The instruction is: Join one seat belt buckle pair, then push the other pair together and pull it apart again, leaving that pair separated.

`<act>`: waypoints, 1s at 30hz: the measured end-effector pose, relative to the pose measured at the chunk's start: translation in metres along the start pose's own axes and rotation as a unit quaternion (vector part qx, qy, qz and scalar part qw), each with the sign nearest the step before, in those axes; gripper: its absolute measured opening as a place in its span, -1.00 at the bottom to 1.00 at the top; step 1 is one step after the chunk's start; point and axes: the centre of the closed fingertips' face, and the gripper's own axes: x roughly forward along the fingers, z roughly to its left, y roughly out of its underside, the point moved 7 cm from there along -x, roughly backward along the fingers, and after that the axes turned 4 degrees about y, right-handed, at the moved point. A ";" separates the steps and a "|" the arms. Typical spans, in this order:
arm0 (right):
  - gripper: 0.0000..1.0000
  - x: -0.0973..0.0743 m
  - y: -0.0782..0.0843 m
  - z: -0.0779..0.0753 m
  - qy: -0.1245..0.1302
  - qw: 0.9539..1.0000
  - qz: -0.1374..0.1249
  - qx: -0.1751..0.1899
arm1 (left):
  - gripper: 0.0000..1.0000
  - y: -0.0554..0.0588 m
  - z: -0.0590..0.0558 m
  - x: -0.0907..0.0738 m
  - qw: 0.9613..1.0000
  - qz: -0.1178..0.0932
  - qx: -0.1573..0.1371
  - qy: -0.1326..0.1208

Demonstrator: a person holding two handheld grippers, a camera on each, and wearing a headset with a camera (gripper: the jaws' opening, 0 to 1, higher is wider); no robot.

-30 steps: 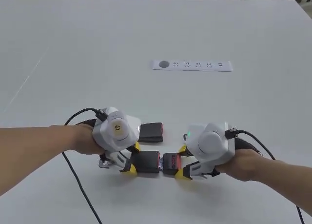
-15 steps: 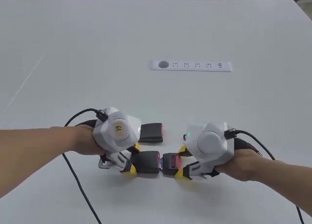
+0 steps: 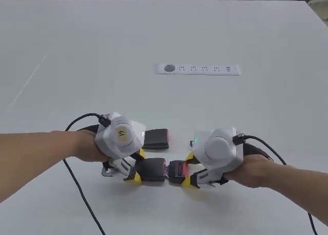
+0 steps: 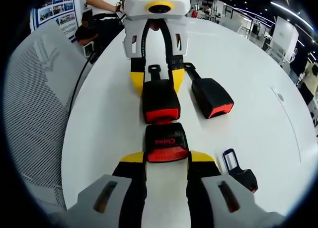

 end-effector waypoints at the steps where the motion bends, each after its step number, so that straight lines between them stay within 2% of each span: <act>1: -0.44 -0.001 0.003 -0.001 0.003 1.000 0.003 -0.008 | -0.39 0.000 0.000 0.000 1.000 0.000 -0.001 0.000; 3: -0.44 -0.006 0.008 -0.002 0.003 1.000 0.009 -0.011 | -0.39 -0.001 0.000 0.000 1.000 0.001 -0.001 -0.001; 5: -0.44 -0.010 0.010 -0.004 -0.002 1.000 0.000 -0.009 | -0.39 -0.001 0.001 0.000 1.000 0.003 -0.001 -0.001; 15: -0.43 -0.008 0.009 -0.005 -0.001 1.000 0.002 -0.018 | -0.38 -0.002 0.001 0.000 1.000 0.012 0.003 -0.002; 30: -0.43 -0.009 0.015 -0.006 0.000 1.000 0.004 -0.014 | -0.38 -0.003 0.000 0.000 1.000 0.011 0.010 0.001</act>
